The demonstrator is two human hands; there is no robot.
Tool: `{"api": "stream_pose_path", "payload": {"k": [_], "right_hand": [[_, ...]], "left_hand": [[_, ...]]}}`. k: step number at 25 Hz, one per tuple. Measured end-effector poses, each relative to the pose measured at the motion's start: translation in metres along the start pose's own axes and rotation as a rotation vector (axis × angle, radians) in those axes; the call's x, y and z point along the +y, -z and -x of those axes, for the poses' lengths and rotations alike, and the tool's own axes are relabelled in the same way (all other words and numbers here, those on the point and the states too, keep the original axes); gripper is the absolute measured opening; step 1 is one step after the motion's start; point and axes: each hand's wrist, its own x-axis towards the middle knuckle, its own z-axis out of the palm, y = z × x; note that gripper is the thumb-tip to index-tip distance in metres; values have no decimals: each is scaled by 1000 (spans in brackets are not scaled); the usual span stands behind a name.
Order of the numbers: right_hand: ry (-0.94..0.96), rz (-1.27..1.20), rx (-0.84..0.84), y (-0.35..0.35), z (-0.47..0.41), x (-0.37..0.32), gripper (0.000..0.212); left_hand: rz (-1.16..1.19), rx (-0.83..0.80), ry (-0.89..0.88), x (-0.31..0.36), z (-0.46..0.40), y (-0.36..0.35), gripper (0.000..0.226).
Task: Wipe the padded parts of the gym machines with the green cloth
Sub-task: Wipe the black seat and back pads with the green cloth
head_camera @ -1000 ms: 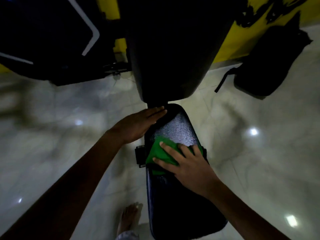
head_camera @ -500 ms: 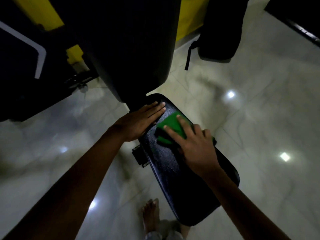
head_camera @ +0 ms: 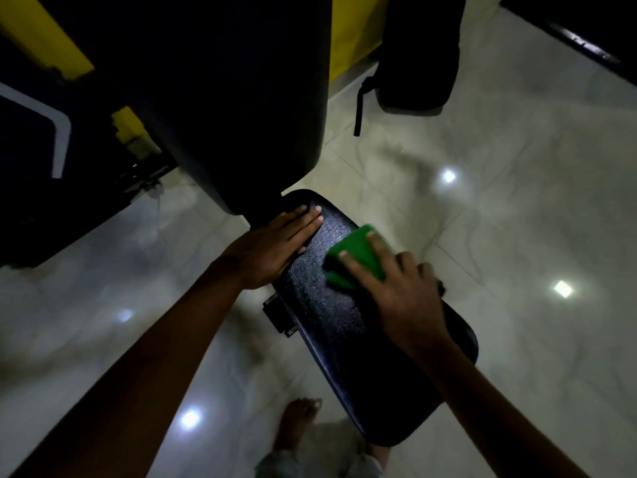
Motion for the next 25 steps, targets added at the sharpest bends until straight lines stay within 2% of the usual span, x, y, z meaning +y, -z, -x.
{"api": "stream_pose_path", "payload": {"k": [1, 2, 3, 7, 9, 11, 14, 15, 17, 19, 21, 23, 25], "right_hand": [[-180, -18, -9, 1, -5, 6, 63], [-251, -30, -10, 1, -2, 5, 68], [-222, -28, 11, 1, 8, -5, 71], [225, -48, 54, 11, 61, -55, 50], [301, -35, 25, 11, 63, -46, 45], [162, 4, 16, 8, 49, -25, 48], [-316, 43, 2, 9, 31, -9, 54], [-380, 30, 11, 9, 33, -16, 55], [-262, -11, 43, 10, 51, -46, 54], [16, -33, 58, 15, 81, -76, 48], [208, -54, 60, 20, 101, -81, 41], [196, -23, 53, 20, 95, -53, 42], [-5, 43, 65, 15, 78, -16, 46]], "left_hand": [[-9, -15, -11, -2, 0, -1, 55], [-23, -25, -24, -4, -1, -3, 55], [-33, -35, -36, -5, -2, -4, 55], [-59, -28, -73, 2, -9, -8, 54], [-90, -31, -96, 7, -11, -9, 54], [-158, -40, -138, 7, -12, -9, 54], [-237, -55, -197, 6, -12, -7, 54], [-227, -54, -195, 7, -12, -8, 54], [-200, -56, -172, 10, -11, -8, 55], [-181, -52, -165, 12, -10, -10, 55], [-177, -52, -167, 14, -6, -10, 55], [-191, -52, -179, 17, -6, -10, 56], [-188, -60, -183, 19, -5, -10, 57]]}}
